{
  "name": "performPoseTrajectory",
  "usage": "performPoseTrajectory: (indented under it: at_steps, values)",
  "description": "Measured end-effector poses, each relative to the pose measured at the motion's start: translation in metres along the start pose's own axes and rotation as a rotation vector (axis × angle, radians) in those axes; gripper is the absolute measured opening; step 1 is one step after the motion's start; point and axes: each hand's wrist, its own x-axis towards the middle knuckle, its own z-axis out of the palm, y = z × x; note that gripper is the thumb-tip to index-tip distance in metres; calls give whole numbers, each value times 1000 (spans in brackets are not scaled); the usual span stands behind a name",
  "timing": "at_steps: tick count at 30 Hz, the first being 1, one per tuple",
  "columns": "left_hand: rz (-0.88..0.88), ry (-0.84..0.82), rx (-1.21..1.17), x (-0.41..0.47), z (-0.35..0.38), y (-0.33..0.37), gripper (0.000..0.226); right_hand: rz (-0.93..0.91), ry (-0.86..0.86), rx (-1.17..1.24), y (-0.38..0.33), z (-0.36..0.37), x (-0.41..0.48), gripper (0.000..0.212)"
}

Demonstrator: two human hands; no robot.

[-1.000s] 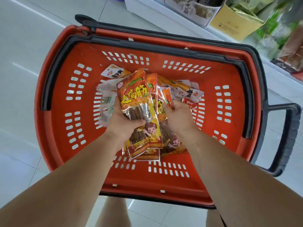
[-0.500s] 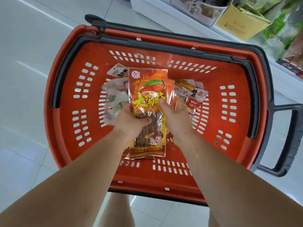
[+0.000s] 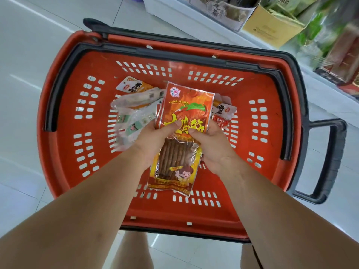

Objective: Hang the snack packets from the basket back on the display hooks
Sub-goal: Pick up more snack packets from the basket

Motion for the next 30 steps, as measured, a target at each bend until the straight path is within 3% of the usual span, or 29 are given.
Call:
performPoseTrajectory:
  at_steps: [3,9,13,15,21,24,28,30]
  values:
    - [41,-28,62,1,4,-1,3,22,20,4,0,-4,-1,33]
    - [116,51,94,-6,13,-2,14,49,105,-112,2,-1,-2,27]
    - [94,270,115,-7,-12,-4,17,80,77,-345,4,12,6,56]
    - [72,369,185,-6,-34,-6,17,55,102,-489,9,15,16,60]
    - [1,483,233,16,-77,-16,12,-130,259,-1111,14,6,48,54]
    - [-37,510,224,31,-82,-21,18,-225,227,-1055,19,7,62,48]
    - [-23,514,253,40,-85,-25,19,-551,485,-1050,20,20,68,61]
    - [-3,501,252,37,-86,-27,19,-705,481,-1090,17,29,66,57]
